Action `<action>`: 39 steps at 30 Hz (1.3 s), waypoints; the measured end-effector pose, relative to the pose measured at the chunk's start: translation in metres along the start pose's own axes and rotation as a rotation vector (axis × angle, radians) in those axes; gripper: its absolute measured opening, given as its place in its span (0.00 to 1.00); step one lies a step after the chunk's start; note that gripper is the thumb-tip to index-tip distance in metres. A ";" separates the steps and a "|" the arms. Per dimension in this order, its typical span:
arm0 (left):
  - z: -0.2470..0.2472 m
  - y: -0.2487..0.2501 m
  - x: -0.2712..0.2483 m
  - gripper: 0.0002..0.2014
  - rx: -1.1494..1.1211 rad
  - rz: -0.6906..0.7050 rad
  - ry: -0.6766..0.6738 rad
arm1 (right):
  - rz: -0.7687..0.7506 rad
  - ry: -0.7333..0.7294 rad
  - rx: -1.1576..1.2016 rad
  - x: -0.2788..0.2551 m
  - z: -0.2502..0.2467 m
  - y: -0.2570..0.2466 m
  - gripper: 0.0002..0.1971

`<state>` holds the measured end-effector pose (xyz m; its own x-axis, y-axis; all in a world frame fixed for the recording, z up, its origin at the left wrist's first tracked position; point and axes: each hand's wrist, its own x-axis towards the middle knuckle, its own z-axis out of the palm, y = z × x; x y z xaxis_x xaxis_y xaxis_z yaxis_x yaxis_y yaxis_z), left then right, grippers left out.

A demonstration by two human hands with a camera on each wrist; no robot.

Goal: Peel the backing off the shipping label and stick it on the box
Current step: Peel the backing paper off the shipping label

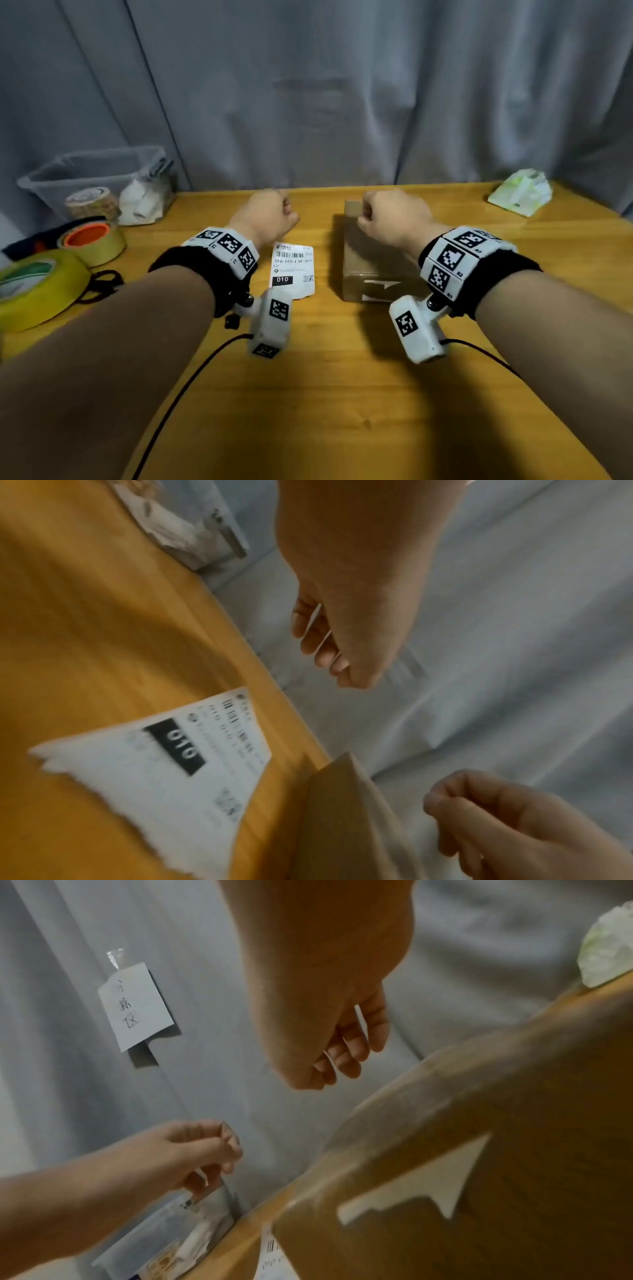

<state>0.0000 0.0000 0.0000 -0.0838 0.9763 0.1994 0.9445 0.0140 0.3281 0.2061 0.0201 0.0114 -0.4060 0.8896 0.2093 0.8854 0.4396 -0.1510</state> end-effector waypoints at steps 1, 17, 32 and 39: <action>0.007 -0.006 -0.001 0.07 -0.008 -0.025 -0.032 | 0.006 -0.020 0.036 0.000 0.003 0.000 0.07; 0.064 -0.036 -0.016 0.08 -0.543 -0.394 0.046 | -0.023 -0.046 0.248 -0.002 0.025 -0.008 0.10; -0.022 0.051 -0.019 0.07 -0.973 0.142 0.301 | -0.003 0.282 1.001 0.000 -0.024 -0.019 0.12; -0.023 0.053 -0.024 0.07 -0.987 0.130 0.264 | -0.036 0.334 0.884 0.000 -0.021 -0.013 0.10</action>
<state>0.0445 -0.0275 0.0337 -0.1797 0.8774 0.4448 0.2797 -0.3880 0.8782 0.1998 0.0116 0.0340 -0.2222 0.8523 0.4735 0.3251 0.5226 -0.7882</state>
